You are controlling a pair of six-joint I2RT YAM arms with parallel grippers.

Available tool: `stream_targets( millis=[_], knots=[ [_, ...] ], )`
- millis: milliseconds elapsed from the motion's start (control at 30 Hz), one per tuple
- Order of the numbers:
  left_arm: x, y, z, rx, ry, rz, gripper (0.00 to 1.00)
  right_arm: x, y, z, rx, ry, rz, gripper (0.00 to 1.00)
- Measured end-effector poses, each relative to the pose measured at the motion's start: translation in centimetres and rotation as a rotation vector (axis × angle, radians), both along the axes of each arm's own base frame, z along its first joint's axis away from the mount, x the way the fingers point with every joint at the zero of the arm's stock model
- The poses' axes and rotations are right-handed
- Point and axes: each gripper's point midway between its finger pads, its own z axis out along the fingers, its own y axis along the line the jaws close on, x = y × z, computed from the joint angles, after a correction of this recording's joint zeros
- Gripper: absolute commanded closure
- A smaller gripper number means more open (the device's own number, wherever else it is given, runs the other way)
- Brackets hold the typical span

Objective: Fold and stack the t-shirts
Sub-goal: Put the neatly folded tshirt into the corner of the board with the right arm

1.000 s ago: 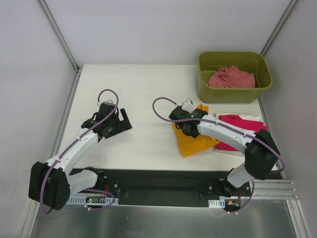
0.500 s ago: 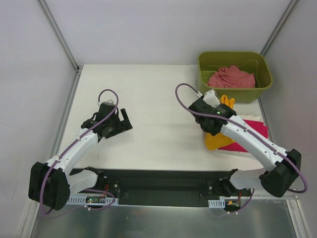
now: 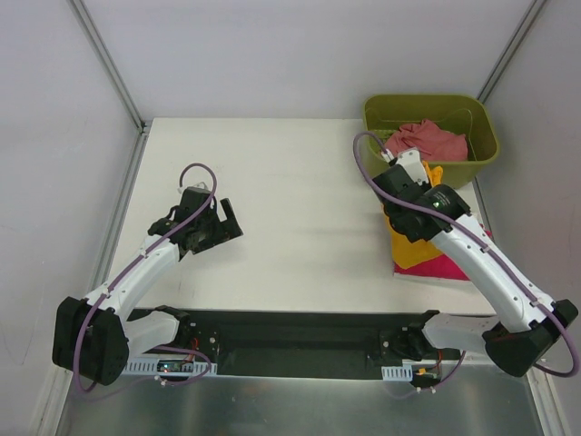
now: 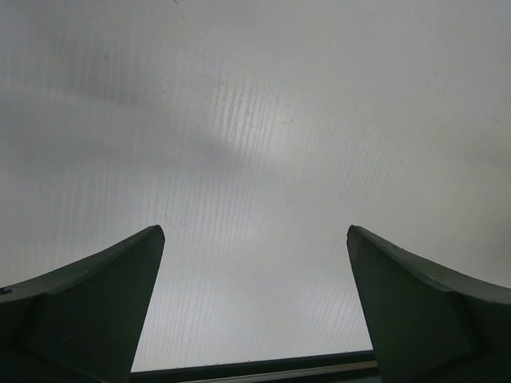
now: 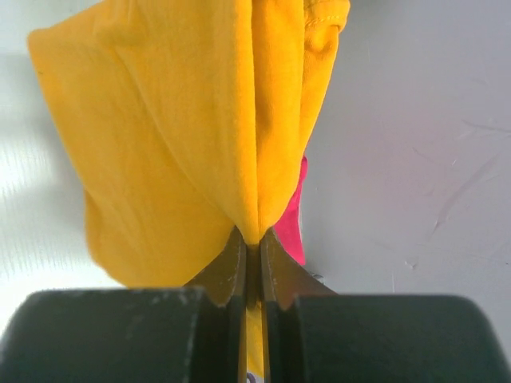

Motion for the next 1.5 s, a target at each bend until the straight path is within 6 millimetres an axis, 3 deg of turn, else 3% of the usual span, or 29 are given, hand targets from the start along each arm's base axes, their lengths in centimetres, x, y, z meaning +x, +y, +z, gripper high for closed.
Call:
stream_targets(
  millis=[167, 400, 633, 1000, 1033, 1100, 1133, 1200, 1233, 1333, 1500],
  knots=[
    [0.0, 0.0, 0.0, -0.001, 0.0, 0.0, 0.01, 0.0, -0.8, -0.3, 0.036, 0.035, -0.015, 0.99],
    [0.0, 0.0, 0.0, 0.0, 0.002, 0.0, 0.01, -0.4, -3.8, -4.2, 0.077, 0.147, -0.143, 0.99],
    [0.0, 0.0, -0.1, 0.001, 0.003, 0.0, 0.01, -0.7, -6.6, -5.7, 0.104, 0.175, -0.277, 0.99],
    [0.0, 0.2, -1.0, 0.012, 0.038, 0.006, 0.01, -0.8, -10.5, -9.8, 0.099, 0.285, -0.467, 0.86],
    [0.0, 0.2, -1.0, 0.012, 0.039, 0.006, 0.0, -0.8, -10.7, -10.0, 0.097, 0.292, -0.479, 0.69],
    [0.0, 0.2, -1.0, 0.012, 0.038, 0.006, 0.01, -0.6, -11.3, -10.4, 0.098, 0.299, -0.504, 0.59],
    [0.0, 0.2, -1.0, 0.012, 0.039, 0.006, 0.01, -0.5, -11.6, -10.7, 0.094, 0.305, -0.514, 0.39],
    [0.0, 0.2, -1.1, 0.013, 0.042, 0.006, 0.0, -0.3, -12.0, -11.2, 0.089, 0.316, -0.535, 0.24],
    [0.0, 0.2, -1.2, 0.014, 0.044, 0.006, 0.01, -0.2, -12.2, -11.5, 0.08, 0.325, -0.542, 0.08],
    [0.0, 0.2, -1.2, 0.015, 0.047, 0.005, 0.01, 0.0, -12.8, -12.0, 0.053, 0.338, -0.572, 0.01],
    [0.0, 0.2, -1.2, 0.014, 0.044, 0.005, 0.01, 0.0, -13.2, -11.4, 0.054, 0.29, -0.616, 0.0]
  ],
)
